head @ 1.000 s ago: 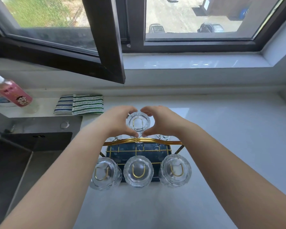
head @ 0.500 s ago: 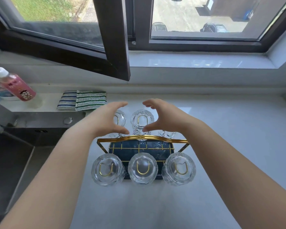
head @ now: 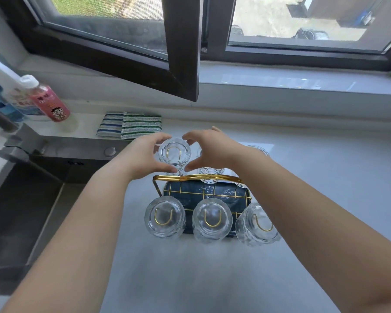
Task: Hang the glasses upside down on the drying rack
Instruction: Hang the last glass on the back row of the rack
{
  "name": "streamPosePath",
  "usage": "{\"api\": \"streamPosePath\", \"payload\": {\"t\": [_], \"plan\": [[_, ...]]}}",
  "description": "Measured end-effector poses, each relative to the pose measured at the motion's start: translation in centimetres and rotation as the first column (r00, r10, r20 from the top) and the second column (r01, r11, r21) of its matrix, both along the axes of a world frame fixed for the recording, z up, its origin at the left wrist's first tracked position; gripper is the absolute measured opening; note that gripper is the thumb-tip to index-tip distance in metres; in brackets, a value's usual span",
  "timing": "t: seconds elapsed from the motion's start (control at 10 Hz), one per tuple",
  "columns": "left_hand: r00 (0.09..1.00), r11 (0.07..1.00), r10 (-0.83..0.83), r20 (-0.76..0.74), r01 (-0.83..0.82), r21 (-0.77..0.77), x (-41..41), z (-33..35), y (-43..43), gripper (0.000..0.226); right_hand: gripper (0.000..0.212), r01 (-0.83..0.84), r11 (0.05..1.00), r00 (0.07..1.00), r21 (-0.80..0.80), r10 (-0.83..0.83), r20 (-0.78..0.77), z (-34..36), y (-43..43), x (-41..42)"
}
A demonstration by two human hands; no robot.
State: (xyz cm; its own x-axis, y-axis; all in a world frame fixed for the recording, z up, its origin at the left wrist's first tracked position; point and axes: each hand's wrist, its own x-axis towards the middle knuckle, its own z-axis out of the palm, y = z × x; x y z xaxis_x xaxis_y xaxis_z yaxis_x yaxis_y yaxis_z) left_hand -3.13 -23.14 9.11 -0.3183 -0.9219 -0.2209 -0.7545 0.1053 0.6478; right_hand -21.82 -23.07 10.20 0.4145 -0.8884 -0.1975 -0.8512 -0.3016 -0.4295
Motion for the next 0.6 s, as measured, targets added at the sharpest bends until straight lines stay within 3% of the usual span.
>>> {"api": "streamPosePath", "payload": {"t": [0.6], "plan": [[1.0,1.0,-0.005,0.005,0.005,-0.002,0.0,0.36,0.53,0.086,0.07,0.028,0.999,0.998,-0.021,-0.027,0.052,-0.35,0.34,0.56]]}}
